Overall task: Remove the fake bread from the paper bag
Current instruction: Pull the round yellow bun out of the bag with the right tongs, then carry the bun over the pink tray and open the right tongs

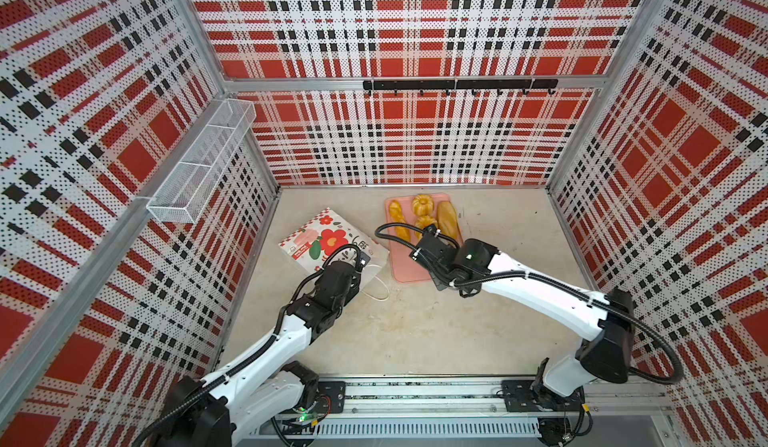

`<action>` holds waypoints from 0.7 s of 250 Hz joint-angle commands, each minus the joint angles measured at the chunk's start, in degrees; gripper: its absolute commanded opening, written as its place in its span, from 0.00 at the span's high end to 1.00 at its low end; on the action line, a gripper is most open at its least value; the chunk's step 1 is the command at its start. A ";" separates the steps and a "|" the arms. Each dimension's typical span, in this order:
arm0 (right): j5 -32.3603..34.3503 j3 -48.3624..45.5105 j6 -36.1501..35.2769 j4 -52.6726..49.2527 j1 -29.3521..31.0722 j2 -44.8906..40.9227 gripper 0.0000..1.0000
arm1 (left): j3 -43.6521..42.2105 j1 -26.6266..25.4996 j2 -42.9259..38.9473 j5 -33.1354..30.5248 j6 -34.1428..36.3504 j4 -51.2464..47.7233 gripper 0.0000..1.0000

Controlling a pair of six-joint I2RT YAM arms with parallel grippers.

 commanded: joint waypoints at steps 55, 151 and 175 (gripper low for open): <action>17.68 15.10 0.86 -17.76 4.31 16.88 1.00 | 0.25 0.30 -0.18 -0.39 -1.18 -0.27 1.00; 8.00 9.23 1.81 -8.07 1.97 14.35 1.00 | 0.21 0.25 -0.56 0.65 -1.79 -2.48 1.00; 2.49 4.70 0.82 -2.20 -0.54 8.40 1.00 | 0.19 0.16 -0.48 1.95 -1.99 -3.47 1.00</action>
